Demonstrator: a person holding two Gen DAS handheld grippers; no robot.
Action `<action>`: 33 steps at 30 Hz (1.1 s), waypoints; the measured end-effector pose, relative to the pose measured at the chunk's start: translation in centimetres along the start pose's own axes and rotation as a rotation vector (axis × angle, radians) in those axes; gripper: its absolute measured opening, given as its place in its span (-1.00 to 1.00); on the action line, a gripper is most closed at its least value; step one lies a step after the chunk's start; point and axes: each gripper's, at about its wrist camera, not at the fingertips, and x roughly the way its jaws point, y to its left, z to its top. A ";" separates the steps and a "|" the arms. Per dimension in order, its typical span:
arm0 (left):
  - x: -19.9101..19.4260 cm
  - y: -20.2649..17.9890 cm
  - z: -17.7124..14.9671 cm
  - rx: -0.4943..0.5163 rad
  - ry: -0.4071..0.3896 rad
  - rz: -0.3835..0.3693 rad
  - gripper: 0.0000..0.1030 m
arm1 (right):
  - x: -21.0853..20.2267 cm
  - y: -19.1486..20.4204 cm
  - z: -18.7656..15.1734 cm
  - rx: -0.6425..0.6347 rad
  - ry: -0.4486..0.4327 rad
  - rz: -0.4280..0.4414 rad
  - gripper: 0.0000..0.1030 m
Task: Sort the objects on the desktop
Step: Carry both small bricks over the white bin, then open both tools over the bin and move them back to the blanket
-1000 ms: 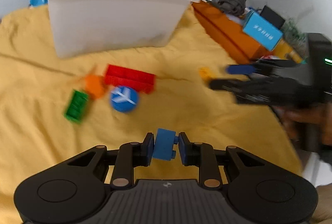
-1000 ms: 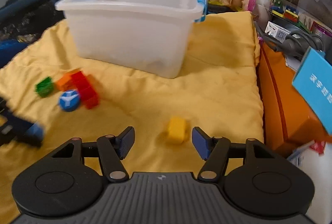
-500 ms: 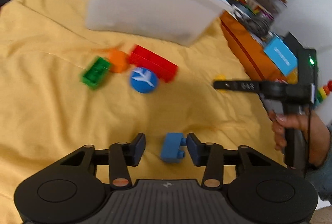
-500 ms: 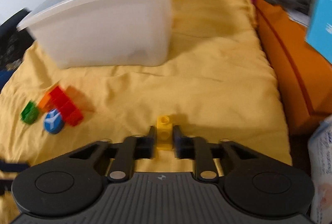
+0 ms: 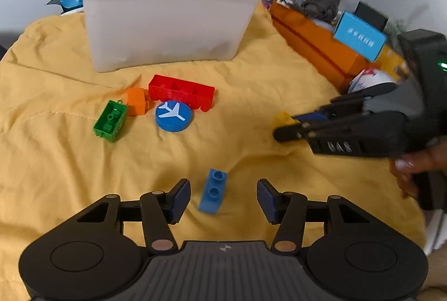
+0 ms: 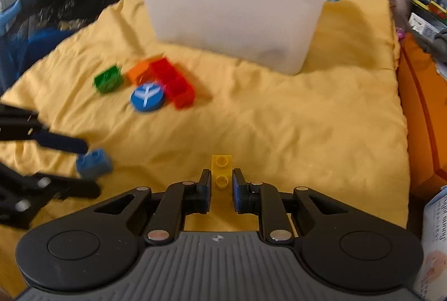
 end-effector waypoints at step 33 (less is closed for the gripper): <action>1.9 6.6 22.1 0.020 -0.195 0.236 -0.58 | 2.0 -4.8 18.7 0.053 -0.176 -0.117 -0.60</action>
